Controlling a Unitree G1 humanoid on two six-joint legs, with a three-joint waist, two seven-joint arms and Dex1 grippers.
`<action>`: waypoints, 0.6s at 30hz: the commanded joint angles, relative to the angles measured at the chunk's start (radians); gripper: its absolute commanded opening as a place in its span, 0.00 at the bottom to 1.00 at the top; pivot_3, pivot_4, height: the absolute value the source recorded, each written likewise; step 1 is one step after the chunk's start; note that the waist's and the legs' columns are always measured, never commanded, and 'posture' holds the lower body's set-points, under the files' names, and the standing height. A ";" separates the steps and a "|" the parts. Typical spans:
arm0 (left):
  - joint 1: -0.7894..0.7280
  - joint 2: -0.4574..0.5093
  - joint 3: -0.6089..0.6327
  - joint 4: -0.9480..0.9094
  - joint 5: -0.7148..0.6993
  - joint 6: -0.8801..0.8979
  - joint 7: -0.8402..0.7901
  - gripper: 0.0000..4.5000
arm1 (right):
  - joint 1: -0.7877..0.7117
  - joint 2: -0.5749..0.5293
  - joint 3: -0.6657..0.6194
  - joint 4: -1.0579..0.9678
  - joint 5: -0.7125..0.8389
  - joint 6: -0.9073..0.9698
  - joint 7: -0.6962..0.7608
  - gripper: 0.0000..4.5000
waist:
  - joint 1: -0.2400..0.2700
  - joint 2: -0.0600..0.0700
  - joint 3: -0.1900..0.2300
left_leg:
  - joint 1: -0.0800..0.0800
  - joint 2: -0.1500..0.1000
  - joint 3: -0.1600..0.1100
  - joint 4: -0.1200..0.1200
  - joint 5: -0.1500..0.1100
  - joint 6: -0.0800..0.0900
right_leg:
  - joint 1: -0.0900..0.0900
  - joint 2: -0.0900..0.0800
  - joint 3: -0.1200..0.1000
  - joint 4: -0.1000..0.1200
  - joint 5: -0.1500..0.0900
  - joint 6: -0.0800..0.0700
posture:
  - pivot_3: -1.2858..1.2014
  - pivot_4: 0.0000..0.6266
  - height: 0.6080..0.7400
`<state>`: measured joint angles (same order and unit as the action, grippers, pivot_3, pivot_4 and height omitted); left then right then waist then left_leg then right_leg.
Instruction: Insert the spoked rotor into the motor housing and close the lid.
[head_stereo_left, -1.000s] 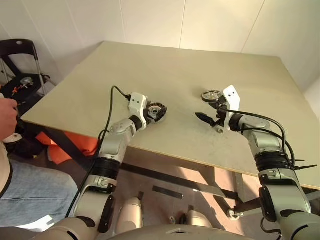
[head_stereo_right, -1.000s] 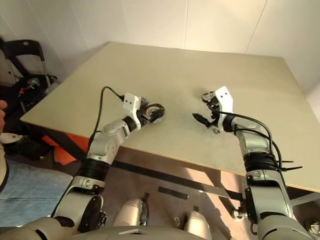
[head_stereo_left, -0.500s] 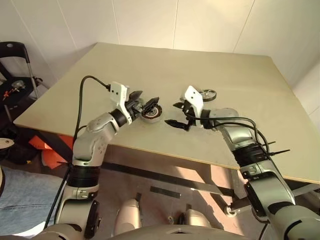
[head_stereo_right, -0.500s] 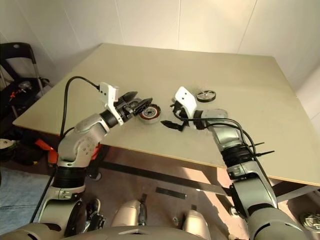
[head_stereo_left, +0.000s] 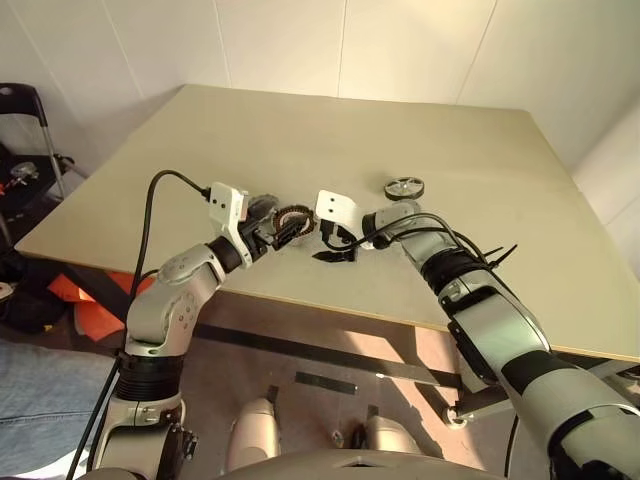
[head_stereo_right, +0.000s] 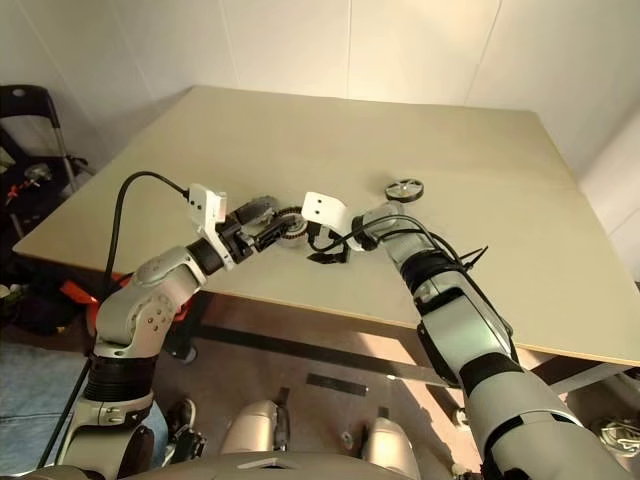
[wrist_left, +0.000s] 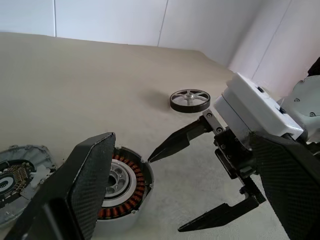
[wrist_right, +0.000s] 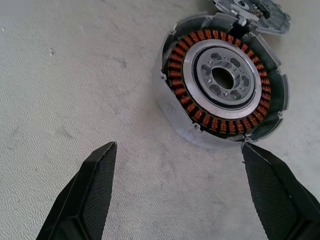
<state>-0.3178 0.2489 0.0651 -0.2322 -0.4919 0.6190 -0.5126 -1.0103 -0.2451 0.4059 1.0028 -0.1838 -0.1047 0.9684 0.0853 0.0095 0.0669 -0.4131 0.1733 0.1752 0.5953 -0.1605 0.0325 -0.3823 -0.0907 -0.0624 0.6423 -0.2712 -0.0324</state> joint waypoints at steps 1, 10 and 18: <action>0.001 -0.003 -0.006 -0.048 -0.014 -0.002 0.013 1.00 | -0.073 0.034 0.001 0.051 -0.033 -0.076 -0.018 1.00 | -0.006 0.000 0.000 | 0.000 0.000 0.000 0.000 0.000 0.000 | 0.000 0.000 0.000 0.000 0.000 0.000 | 0.52 0.00 1.00; 0.018 -0.013 -0.027 -0.041 -0.004 -0.006 0.030 1.00 | -0.135 0.111 -0.026 0.095 -0.051 -0.111 -0.036 1.00 | -0.017 0.002 0.002 | 0.000 0.001 0.000 0.000 0.000 -0.001 | -0.001 0.001 0.000 0.000 0.001 -0.002 | 0.52 0.00 1.00; 0.013 -0.013 -0.031 -0.029 0.003 -0.006 0.036 1.00 | -0.128 0.149 -0.015 0.171 -0.088 -0.108 -0.074 0.96 | -0.016 0.003 0.002 | 0.000 0.001 0.000 0.000 0.000 -0.001 | -0.001 0.001 0.000 0.000 0.002 -0.003 | 0.52 0.00 1.00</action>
<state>-0.2877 0.2383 0.0414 -0.2212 -0.4785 0.6256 -0.4705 -1.1163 -0.1036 0.3903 1.1632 -0.2518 -0.2113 0.9135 0.0695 0.0124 0.0689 -0.4129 0.1742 0.1752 0.5954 -0.1600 0.0317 -0.3828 -0.0895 -0.0620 0.6427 -0.2695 -0.0354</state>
